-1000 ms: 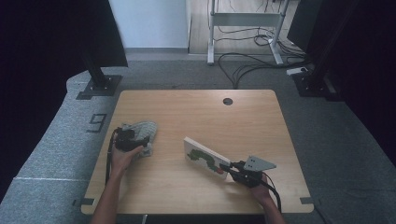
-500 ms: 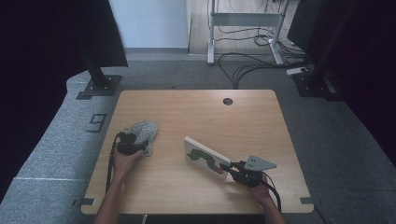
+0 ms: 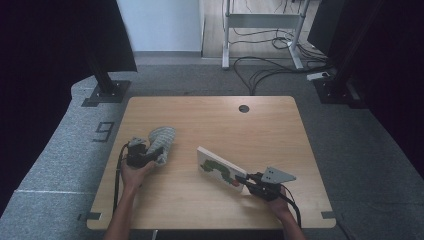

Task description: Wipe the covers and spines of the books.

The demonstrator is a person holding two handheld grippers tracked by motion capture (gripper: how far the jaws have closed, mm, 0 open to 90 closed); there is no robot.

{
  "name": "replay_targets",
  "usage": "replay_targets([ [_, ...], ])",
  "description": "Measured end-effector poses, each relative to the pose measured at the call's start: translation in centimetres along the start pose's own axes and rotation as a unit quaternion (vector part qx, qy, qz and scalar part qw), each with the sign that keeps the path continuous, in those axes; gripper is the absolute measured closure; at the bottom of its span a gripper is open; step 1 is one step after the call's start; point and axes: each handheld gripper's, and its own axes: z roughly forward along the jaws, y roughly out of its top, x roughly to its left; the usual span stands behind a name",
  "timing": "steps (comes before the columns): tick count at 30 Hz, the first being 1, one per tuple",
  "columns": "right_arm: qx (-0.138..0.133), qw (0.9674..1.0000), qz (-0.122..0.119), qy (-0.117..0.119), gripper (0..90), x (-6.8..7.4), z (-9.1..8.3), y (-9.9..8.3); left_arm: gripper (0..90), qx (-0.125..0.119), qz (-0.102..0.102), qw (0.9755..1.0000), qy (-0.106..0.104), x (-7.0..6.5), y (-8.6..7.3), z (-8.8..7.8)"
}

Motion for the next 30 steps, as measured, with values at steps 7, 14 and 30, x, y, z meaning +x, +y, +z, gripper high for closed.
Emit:
replay_targets([
  [7, -0.001, 1.0000, 0.001, 0.001, 78.8, 0.0, 0.0, 0.0, 66.3, -0.011, 0.004, 0.9991, -0.040, -1.9, 0.3, -0.2],
  [14, -0.002, 1.0000, 0.001, 0.000, 78.7, 0.0, 0.0, 0.0, 66.3, -0.029, 0.009, 0.9964, -0.080, -3.3, 0.5, -0.4],
  [30, -0.003, 1.0000, 0.001, 0.001, 78.8, 0.0, 0.0, -0.1, 66.2, -0.025, 0.047, 0.9888, -0.139, -7.3, 0.8, 0.5],
])
